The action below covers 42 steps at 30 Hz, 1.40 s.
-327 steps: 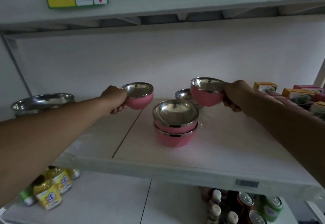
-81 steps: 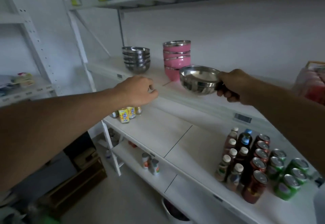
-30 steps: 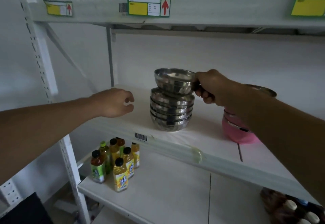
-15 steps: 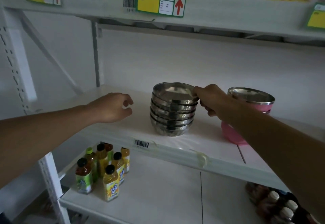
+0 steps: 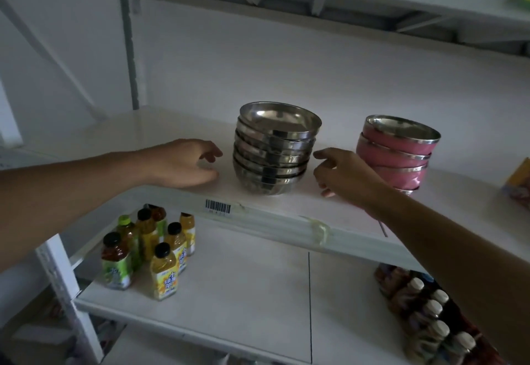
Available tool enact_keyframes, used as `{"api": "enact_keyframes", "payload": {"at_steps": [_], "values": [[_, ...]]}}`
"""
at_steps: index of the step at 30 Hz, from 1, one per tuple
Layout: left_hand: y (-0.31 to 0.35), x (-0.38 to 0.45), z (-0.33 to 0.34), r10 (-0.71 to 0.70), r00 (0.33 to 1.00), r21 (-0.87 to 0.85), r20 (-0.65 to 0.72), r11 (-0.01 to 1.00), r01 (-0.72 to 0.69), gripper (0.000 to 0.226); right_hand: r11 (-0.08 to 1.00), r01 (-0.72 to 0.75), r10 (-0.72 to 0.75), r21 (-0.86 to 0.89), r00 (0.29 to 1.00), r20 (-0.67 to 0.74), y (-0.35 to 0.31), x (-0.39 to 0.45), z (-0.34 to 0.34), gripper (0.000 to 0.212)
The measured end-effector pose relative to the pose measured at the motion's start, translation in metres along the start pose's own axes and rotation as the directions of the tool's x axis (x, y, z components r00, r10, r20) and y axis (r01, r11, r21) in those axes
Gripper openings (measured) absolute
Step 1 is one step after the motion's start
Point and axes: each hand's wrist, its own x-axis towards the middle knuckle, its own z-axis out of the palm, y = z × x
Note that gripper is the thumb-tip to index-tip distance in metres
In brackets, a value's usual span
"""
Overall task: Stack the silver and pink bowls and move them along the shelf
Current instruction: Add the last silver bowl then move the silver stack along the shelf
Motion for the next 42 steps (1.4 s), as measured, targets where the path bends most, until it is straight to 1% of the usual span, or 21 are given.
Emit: {"api": "enact_keyframes", "payload": {"at_steps": [3,6,7,9,11,13,15,18,20,23,28,32,36,42], "values": [[0.011,-0.016,-0.006,-0.016,0.999,0.002,0.040,1.000,0.016,0.110,0.987,0.094,-0.074,-0.127,0.985,0.155,0.006,0.003,0.000,0.093],[0.023,-0.023,-0.007,-0.033,0.999,0.029,0.029,0.999,0.032,0.135,0.977,0.135,-0.079,-0.167,0.948,0.309,0.010,0.007,0.001,0.120],[0.026,-0.023,-0.006,-0.031,0.999,0.013,0.017,0.999,0.031,0.140,0.977,0.136,-0.075,-0.163,0.940,0.334,0.011,0.008,0.002,0.126],[0.032,-0.023,-0.002,-0.021,1.000,-0.024,-0.007,0.999,0.021,0.144,0.974,0.155,-0.096,-0.166,0.944,0.315,0.014,0.010,0.006,0.134],[0.038,-0.023,0.003,0.005,1.000,-0.033,-0.029,0.999,-0.006,0.137,0.964,0.209,-0.164,-0.164,0.954,0.251,0.015,0.014,0.007,0.127],[0.043,-0.022,0.010,0.035,0.997,-0.059,-0.067,0.997,-0.039,0.121,0.951,0.269,-0.234,-0.155,0.949,0.211,0.015,0.018,0.006,0.112],[0.049,-0.021,0.015,0.044,0.993,-0.098,-0.107,0.994,-0.054,0.107,0.943,0.303,-0.270,-0.139,0.938,0.217,0.014,0.021,0.006,0.102],[0.054,-0.019,0.019,0.025,0.994,-0.163,-0.103,0.986,-0.041,0.084,0.935,0.330,-0.293,-0.129,0.925,0.244,0.015,0.025,0.010,0.093],[0.056,-0.018,0.020,0.025,0.994,-0.202,-0.106,0.978,-0.046,0.076,0.930,0.346,-0.311,-0.121,0.920,0.240,0.015,0.030,0.013,0.088],[0.056,-0.017,0.020,0.016,0.991,-0.247,-0.130,0.968,-0.048,0.076,0.918,0.376,-0.342,-0.122,0.910,0.232,0.015,0.035,0.016,0.081],[0.044,-0.024,0.009,-0.015,0.991,-0.245,-0.130,0.969,-0.018,0.076,0.906,0.412,-0.380,-0.092,0.891,0.248,0.006,0.042,0.028,0.086],[0.029,-0.035,-0.003,-0.042,0.990,-0.248,-0.138,0.969,0.006,0.089,0.904,0.423,-0.392,-0.063,0.878,0.273,-0.009,0.049,0.043,0.091],[0.006,-0.046,-0.012,-0.079,0.986,-0.250,-0.150,0.967,0.040,0.090,0.903,0.428,-0.402,-0.031,0.870,0.287,-0.027,0.052,0.062,0.097],[-0.034,-0.064,-0.028,-0.096,0.977,-0.284,-0.192,0.958,0.038,0.103,0.887,0.462,-0.439,0.002,0.842,0.312,-0.066,0.061,0.088,0.090]]}}
